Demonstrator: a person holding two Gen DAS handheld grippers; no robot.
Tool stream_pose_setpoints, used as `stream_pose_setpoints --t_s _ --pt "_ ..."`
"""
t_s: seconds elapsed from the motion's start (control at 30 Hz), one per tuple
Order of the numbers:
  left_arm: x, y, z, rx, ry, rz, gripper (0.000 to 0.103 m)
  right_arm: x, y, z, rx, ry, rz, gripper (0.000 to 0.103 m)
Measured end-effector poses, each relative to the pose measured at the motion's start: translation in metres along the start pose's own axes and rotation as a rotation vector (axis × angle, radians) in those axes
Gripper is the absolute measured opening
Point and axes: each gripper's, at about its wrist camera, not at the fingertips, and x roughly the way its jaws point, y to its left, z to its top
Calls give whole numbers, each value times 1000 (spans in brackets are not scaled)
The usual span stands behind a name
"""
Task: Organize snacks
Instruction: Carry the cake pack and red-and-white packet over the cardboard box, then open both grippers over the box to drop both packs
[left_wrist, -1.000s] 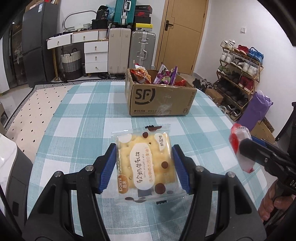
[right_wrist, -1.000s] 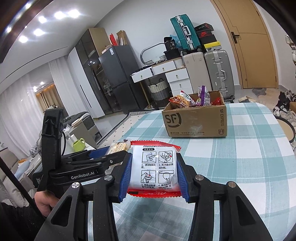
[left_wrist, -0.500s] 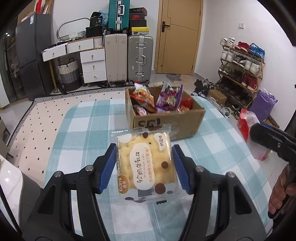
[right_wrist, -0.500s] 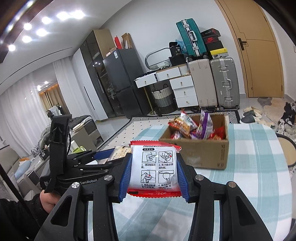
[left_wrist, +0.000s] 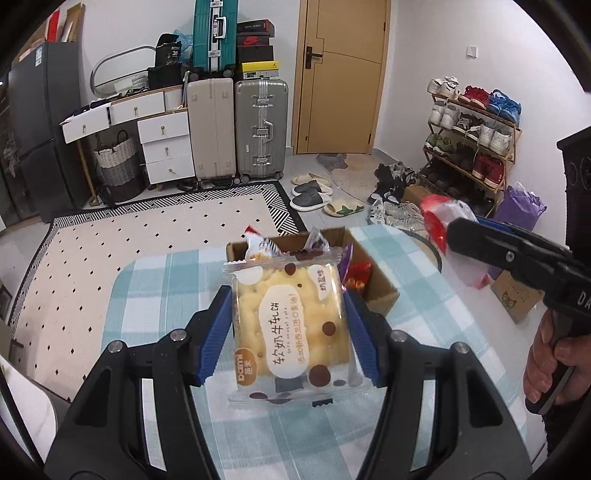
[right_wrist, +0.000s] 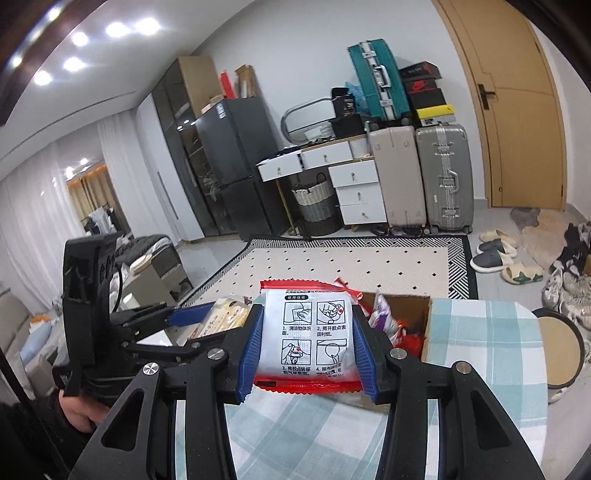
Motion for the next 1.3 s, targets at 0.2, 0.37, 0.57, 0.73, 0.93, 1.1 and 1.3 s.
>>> stream_pose_setpoints --t_s 0.2,0.37,0.57,0.73,0.93,1.1,1.3 --pt "38 -7 45 24 31 -3 58 24 -25 41 7 27 -43 45" --pt "88 -6 60 5 100 -30 58 62 -50 49 44 92 -50 45" --pt "137 0 55 -10 145 -42 58 108 -78 37 94 156 -80 45" --pt "177 6 49 -21 181 -55 58 136 -96 24 131 187 -81 45" --pt "210 11 41 -26 204 -64 58 156 -119 10 176 197 -71 45" --pt "224 8 39 -8 210 -69 58 168 -129 1 203 225 -33 54" --pt "226 1 37 21 219 -59 58 177 -135 -12 218 260 -37 55"
